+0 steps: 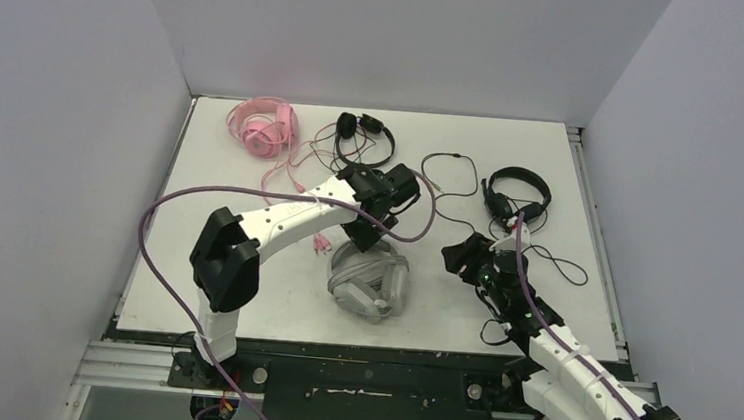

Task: Wrap the headphones
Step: Place the headphones at the center of the board.

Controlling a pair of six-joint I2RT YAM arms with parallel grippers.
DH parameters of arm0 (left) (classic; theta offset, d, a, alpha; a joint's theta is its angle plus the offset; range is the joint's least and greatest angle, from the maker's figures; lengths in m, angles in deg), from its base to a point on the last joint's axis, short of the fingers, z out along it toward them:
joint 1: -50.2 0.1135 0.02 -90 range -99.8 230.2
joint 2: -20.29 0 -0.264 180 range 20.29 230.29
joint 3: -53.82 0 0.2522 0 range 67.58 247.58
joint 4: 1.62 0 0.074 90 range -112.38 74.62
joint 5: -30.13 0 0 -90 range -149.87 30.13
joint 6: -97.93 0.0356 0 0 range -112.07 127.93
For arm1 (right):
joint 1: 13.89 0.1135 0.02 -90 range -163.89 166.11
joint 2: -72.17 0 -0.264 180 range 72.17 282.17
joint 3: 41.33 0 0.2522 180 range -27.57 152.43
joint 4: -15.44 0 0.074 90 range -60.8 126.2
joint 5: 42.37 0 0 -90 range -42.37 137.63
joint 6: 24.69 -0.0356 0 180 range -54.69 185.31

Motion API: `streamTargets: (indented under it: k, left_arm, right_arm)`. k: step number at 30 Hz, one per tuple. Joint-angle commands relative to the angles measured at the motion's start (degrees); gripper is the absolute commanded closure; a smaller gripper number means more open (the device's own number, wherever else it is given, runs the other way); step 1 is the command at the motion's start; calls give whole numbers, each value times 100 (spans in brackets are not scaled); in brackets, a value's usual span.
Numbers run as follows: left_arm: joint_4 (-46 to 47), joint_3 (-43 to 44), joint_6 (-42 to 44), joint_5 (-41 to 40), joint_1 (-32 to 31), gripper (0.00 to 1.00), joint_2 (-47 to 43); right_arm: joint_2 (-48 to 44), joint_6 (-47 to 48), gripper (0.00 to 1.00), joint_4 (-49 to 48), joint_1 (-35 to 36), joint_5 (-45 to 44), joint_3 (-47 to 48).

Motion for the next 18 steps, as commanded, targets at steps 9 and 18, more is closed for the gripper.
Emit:
streamTargets:
  k: [9, 18]
  left_arm:
    - [1126, 585, -2593, -61, -1006, 57, -1229]
    - [3997, -1085, -3839, 1213, -1309, 98, -1140]
  right_arm:
    - [-894, 566, 40, 1525, -6, -1155, 1083]
    - [-1620, 553, 43, 2524, -13, -2325, 1724]
